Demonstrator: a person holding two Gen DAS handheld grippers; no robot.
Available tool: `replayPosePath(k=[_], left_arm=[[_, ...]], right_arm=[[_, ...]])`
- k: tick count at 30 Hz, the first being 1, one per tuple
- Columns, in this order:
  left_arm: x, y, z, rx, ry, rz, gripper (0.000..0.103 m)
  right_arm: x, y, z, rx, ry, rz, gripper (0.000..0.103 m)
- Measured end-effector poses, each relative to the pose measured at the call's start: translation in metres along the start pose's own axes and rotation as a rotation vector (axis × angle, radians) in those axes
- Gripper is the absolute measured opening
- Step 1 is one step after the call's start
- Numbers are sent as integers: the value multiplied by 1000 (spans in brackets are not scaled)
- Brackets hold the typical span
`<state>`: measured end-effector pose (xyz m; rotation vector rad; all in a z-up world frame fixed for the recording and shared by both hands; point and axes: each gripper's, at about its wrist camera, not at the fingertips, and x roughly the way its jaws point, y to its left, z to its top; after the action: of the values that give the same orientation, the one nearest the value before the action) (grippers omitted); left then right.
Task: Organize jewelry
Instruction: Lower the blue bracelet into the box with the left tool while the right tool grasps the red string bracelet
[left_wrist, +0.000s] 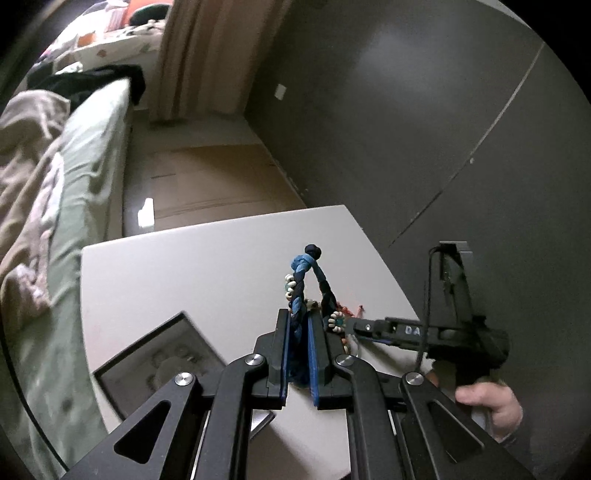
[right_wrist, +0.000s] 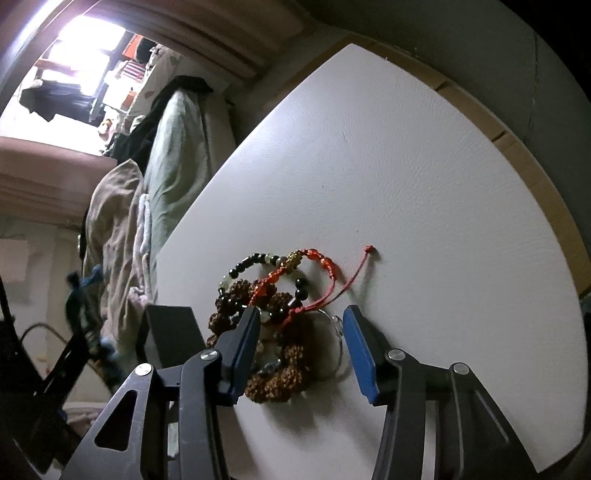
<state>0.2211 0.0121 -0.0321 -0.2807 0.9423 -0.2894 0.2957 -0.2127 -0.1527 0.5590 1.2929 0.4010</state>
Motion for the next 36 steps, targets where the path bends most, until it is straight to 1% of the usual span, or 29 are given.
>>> replayPosePath(k=[5, 6, 7, 8, 9, 10, 11, 13, 20, 24, 31, 36], left_arm=[[-14, 12, -4, -11, -13, 35, 8], [-15, 13, -5, -13, -17, 40, 8], [-17, 15, -5, -18, -18, 42, 8], [-19, 17, -6, -22, -19, 43, 8], [-20, 20, -7, -27, -18, 46, 8], [-22, 23, -8, -30, -18, 50, 8], [-24, 25, -9, -33, -18, 57, 8], [-28, 30, -12, -40, -16, 70, 8], [-35, 49, -20, -64, 2, 84, 9], [-37, 55, -18, -54, 6, 101, 8], [-26, 65, -22, -55, 57, 116, 9], [-19, 63, -24, -34, 84, 120, 9]], right_arm=[[4, 8, 4, -4, -37, -34, 49], [5, 9, 5, -3, -45, -46, 44], [6, 9, 6, -2, -49, -59, 32], [9, 8, 6, 7, -46, -65, 23], [9, 6, 7, 30, -54, -37, 17], [7, 6, 7, 37, -60, -43, 10], [6, 6, 7, 34, -68, -52, 10], [0, 11, 6, 21, -98, -44, 10], [-22, 35, 1, -34, -154, 43, 10], [-31, 49, -3, -67, -165, 69, 10], [-35, 52, -3, -76, -182, 27, 10], [-33, 40, -4, -62, -151, -77, 10]])
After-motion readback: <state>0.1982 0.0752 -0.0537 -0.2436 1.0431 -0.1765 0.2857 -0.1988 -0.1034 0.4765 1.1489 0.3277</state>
